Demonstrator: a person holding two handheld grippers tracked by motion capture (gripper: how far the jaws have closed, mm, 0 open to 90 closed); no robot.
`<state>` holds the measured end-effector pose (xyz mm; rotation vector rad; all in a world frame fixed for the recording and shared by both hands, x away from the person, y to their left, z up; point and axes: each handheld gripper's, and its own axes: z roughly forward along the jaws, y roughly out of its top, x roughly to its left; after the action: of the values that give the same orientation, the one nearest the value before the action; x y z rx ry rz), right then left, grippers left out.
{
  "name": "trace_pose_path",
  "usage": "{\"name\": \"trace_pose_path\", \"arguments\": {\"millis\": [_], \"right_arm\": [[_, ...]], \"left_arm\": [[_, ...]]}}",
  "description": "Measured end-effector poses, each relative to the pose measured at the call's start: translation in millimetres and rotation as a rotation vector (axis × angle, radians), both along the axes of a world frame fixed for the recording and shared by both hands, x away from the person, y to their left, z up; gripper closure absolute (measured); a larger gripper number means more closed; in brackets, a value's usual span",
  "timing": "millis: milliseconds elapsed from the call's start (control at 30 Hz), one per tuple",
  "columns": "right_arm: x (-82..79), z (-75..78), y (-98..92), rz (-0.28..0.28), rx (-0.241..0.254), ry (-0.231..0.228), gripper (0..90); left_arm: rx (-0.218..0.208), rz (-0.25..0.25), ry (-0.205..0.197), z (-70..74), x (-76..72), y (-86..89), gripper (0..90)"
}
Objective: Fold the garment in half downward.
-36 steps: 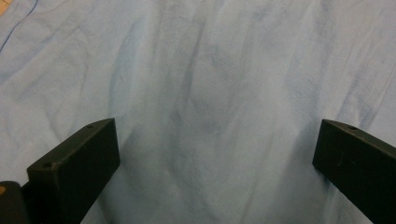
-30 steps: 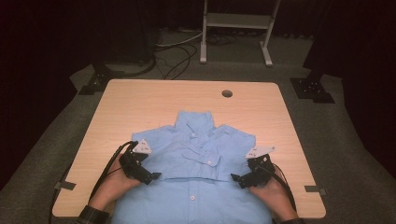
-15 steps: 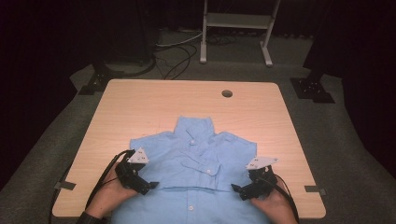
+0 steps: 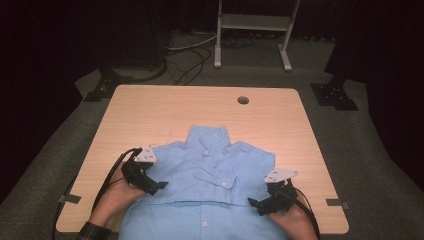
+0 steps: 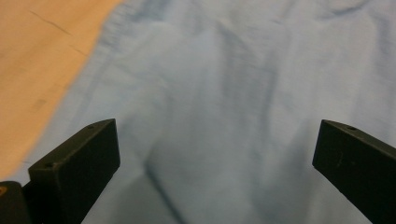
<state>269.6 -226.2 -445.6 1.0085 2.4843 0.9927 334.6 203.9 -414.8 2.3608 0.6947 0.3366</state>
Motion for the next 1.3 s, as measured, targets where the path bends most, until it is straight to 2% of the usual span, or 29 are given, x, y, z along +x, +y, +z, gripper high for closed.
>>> {"name": "trace_pose_path", "arguments": {"millis": [133, 267, 400, 433, 567, 667, 767, 833, 900, 1000, 1233, 1300], "right_arm": [[0.0, -0.1, 0.0, 0.0, 0.0, -0.001, 0.0], [0.0, -0.1, -0.1, 0.001, 0.001, -0.001, 0.0], [0.1, 0.0, -0.1, 0.002, -0.001, -0.002, 0.0], [0.0, 0.1, 0.0, 0.002, -0.001, -0.001, 0.0], [0.0, 0.0, 0.0, 0.003, 0.0, -0.002, 0.0], [-0.3, -0.2, -0.2, 0.001, 0.002, -0.004, 0.0], [-0.3, -0.5, -0.5, 0.002, 0.005, -0.006, 0.0], [-0.6, -1.2, -1.2, 0.005, 0.013, -0.013, 0.0], [-1.0, -1.6, -1.6, 0.005, 0.016, -0.018, 0.0], [-1.4, -3.1, -2.3, 0.017, 0.027, -0.043, 0.0], [-0.7, -2.4, -2.4, 0.014, 0.022, -0.027, 0.0], [-0.1, -1.9, -2.2, 0.014, 0.02, -0.02, 0.0]], "left_arm": [[-0.017, 0.011, -0.005, 5.6, 20.9, 9.2, 0.0], [0.023, 0.01, 0.02, 6.8, 40.9, 18.9, 0.0], [0.01, 0.041, 0.01, 6.9, 60.1, 34.6, 0.0], [-0.009, 0.047, 0.011, 5.8, 64.4, 39.3, 0.0], [-0.027, 0.069, 0.038, -0.8, 76.7, 54.5, 0.0], [-0.034, 0.078, 0.047, -9.0, 80.5, 63.0, 0.0], [-0.023, 0.077, 0.054, -17.2, 81.5, 68.4, 0.0], [-0.047, 0.08, 0.063, -19.4, 82.1, 71.4, 0.0], [-0.045, 0.079, 0.062, -19.4, 82.0, 71.9, 0.0], [-0.044, 0.072, 0.054, -20.0, 81.7, 71.5, 0.0], [-0.065, 0.036, 0.037, -22.2, 82.3, 74.1, 0.0], [-0.089, 0.023, 0.017, -24.8, 81.5, 75.9, 0.0]]}}
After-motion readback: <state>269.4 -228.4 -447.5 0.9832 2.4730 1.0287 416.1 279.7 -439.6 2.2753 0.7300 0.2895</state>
